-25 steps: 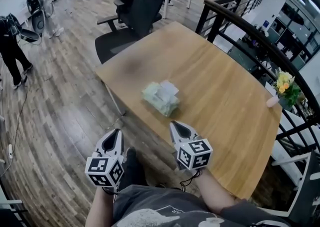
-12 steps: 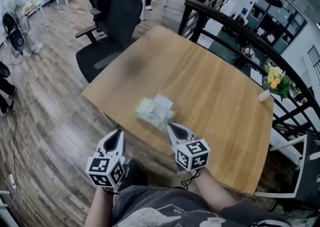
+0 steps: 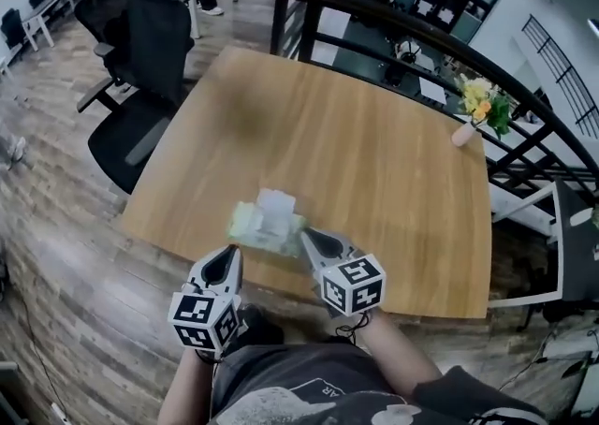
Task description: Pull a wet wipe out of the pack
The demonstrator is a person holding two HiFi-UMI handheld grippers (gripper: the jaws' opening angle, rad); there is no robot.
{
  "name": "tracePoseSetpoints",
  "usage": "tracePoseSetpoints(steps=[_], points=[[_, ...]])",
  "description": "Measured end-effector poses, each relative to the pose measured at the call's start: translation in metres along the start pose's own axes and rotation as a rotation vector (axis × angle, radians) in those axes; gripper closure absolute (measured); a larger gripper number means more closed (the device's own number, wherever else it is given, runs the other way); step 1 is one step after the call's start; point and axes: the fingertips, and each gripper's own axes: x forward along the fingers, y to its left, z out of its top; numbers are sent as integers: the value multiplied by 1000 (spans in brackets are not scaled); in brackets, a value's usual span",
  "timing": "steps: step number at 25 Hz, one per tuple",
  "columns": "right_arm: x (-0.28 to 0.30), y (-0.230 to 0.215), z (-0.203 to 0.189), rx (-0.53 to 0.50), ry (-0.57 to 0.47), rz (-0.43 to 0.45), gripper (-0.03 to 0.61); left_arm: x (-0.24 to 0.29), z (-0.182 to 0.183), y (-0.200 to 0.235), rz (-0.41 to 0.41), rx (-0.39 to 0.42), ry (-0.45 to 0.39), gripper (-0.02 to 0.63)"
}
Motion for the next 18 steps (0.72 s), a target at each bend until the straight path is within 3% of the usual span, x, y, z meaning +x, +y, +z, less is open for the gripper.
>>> tracePoseSetpoints(steps=[4,10,14,18], points=[[3,-8,0,35,-3,-65,551,23,3,-6,-109,79,47,584],[13,-8,0,50,-12,-133,551,44,-6,-12,-249,90,106,583],[13,-12,-1,78,-18,-181,551,56,-11,-10,-290,112,142,572],[9,-20,-7,102,-14,-226,552,68,-13,-8,-317,136,166,517]])
